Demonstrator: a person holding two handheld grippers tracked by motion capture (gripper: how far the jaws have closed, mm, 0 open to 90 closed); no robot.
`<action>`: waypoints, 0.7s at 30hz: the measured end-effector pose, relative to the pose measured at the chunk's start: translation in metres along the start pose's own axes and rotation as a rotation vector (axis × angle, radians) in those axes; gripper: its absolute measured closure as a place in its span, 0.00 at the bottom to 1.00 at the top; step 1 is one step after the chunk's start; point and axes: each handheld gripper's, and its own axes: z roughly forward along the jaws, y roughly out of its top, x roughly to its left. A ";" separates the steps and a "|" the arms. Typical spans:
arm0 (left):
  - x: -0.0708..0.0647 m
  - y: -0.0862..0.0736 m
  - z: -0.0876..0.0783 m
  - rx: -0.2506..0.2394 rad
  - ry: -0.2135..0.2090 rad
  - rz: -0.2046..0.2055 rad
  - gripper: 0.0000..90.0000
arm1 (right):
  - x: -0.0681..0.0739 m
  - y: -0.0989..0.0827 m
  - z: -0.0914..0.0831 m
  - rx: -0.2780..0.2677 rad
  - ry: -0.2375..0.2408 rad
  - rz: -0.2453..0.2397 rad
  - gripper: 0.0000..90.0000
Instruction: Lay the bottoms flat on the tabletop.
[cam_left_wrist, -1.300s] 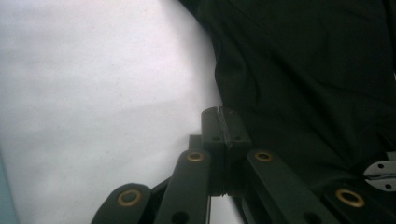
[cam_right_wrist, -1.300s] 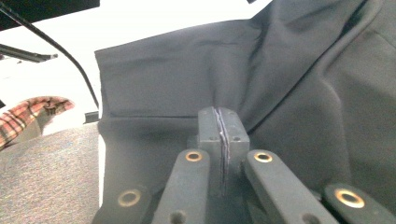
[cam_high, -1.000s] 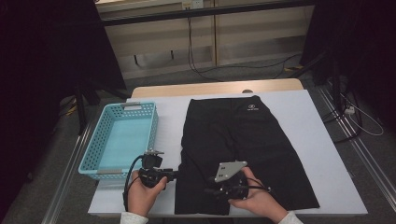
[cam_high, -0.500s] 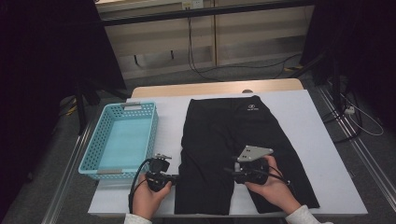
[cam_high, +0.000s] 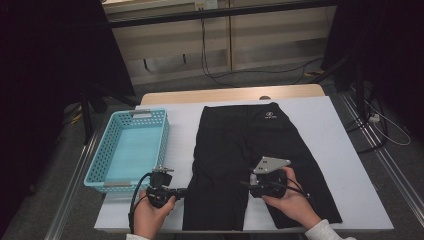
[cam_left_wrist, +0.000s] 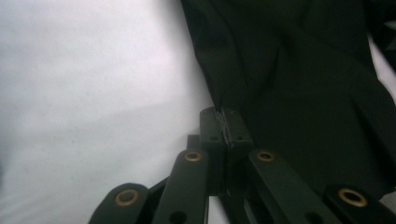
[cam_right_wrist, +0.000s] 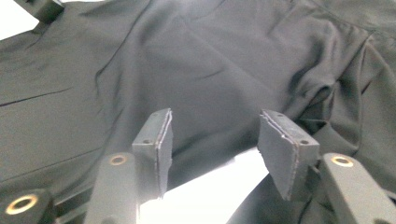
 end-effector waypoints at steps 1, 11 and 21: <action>-0.001 0.000 0.000 0.000 -0.006 0.001 0.97 | -0.001 0.000 0.000 -0.004 -0.005 0.002 0.48; -0.006 0.004 0.006 -0.050 0.012 0.063 0.44 | -0.002 0.002 -0.001 -0.024 -0.017 0.023 0.39; -0.008 0.007 0.015 -0.069 0.031 0.100 0.20 | 0.000 0.008 0.006 -0.033 -0.022 0.044 0.29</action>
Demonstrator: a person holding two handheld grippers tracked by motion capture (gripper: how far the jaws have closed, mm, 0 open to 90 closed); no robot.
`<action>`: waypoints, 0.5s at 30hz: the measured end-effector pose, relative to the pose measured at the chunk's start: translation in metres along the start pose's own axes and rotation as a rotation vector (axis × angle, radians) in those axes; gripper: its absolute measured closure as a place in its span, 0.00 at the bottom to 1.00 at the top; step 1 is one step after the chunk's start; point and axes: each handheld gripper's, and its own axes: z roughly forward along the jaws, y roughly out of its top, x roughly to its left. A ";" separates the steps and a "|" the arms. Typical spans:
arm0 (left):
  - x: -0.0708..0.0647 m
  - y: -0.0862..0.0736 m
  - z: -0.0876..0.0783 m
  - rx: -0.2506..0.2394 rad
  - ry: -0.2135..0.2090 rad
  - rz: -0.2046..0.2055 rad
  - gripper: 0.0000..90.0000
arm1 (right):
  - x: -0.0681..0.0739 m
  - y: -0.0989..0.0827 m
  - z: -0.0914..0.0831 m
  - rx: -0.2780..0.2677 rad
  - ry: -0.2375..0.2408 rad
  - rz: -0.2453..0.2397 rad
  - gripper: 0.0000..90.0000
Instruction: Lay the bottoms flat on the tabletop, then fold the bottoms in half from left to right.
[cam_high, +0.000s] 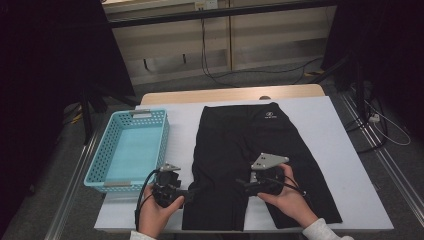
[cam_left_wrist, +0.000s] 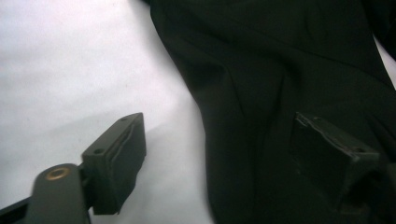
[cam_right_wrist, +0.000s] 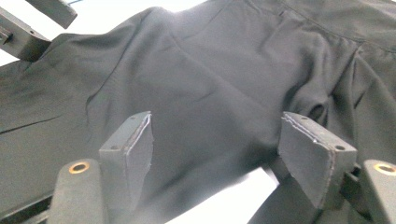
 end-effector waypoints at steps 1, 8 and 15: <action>0.000 0.000 0.000 0.003 0.003 0.003 0.20 | 0.000 0.001 0.001 -0.001 -0.004 -0.005 0.28; 0.001 0.001 0.002 -0.004 0.010 0.012 0.15 | -0.002 0.007 0.002 -0.014 -0.008 0.007 0.25; 0.000 0.001 0.004 -0.005 0.002 0.021 0.11 | -0.007 0.016 0.007 -0.018 -0.020 0.020 0.23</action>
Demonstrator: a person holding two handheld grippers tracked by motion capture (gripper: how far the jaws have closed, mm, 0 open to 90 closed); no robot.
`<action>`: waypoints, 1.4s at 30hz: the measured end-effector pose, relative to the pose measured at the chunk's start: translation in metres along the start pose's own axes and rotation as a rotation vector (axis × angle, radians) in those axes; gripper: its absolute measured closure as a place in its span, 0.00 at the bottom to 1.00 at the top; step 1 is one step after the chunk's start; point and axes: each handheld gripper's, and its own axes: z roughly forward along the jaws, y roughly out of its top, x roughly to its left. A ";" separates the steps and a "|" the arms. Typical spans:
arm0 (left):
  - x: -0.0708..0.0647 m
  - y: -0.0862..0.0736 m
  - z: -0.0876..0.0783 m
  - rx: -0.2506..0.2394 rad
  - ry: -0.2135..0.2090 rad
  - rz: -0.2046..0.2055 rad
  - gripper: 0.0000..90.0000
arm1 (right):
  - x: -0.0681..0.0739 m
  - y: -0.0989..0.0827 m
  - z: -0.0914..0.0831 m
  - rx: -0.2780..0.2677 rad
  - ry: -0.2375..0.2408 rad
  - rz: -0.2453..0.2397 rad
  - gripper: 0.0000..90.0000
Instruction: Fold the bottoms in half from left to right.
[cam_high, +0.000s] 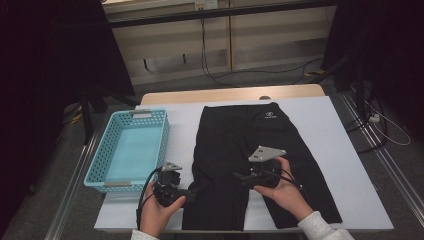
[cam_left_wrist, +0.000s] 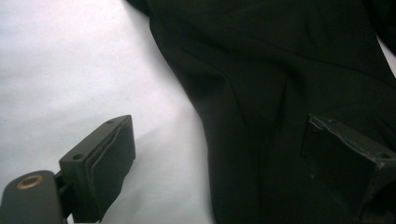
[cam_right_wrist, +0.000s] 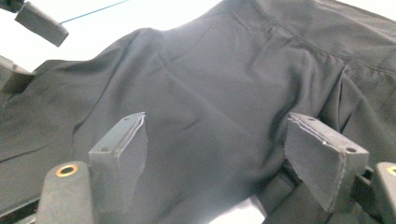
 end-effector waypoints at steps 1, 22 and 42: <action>0.000 -0.001 0.001 -0.002 0.005 0.003 0.11 | 0.000 0.001 0.001 0.000 -0.001 0.001 0.23; -0.009 -0.005 0.009 -0.001 0.086 0.048 0.48 | -0.003 0.021 0.020 -0.001 -0.021 0.005 0.23; -0.017 0.005 -0.006 -0.003 -0.121 -0.070 0.98 | -0.007 0.034 0.034 -0.004 -0.044 0.012 0.22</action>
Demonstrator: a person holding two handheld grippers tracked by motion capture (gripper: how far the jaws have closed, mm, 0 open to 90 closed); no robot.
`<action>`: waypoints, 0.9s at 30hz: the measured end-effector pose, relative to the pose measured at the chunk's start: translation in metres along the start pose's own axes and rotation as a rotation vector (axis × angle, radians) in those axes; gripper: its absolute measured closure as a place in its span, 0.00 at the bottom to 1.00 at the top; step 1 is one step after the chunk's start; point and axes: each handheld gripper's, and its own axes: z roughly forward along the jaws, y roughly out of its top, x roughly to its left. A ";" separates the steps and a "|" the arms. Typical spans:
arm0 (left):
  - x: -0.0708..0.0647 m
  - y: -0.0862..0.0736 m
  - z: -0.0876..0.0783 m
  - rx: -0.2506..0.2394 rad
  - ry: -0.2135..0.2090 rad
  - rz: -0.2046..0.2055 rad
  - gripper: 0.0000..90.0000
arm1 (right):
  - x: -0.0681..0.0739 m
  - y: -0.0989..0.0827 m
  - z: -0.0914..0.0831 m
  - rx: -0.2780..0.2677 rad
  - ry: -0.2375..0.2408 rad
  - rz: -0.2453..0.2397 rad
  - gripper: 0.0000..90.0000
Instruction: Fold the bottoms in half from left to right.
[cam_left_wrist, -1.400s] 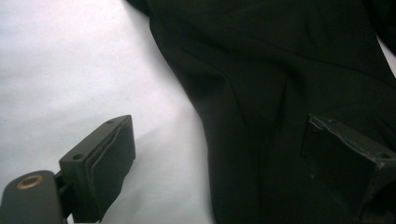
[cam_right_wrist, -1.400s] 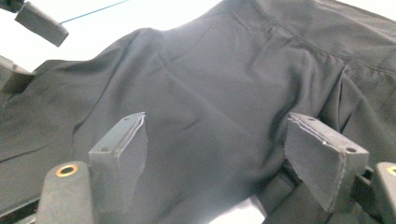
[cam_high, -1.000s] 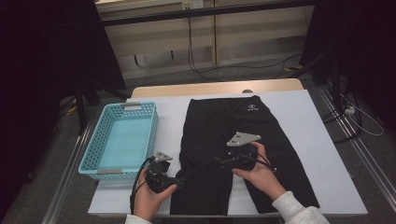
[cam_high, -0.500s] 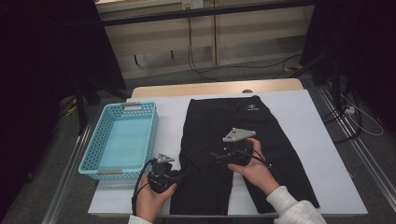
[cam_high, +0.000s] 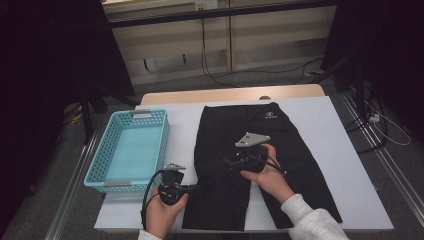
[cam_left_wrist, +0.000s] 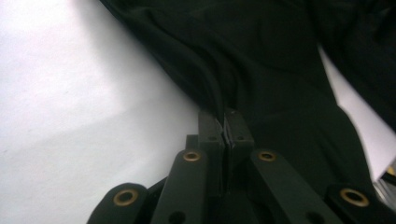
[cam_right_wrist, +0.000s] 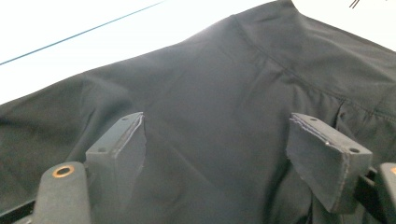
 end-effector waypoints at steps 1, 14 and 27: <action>-0.001 0.000 0.000 0.001 -0.010 -0.003 0.98 | 0.000 0.001 0.001 0.001 0.001 0.000 0.22; -0.009 0.004 0.005 -0.016 -0.042 0.015 0.98 | 0.004 0.008 0.020 0.007 0.026 0.020 0.20; -0.020 0.000 0.020 -0.013 -0.079 0.025 0.98 | 0.023 0.018 0.042 0.003 0.069 0.010 0.16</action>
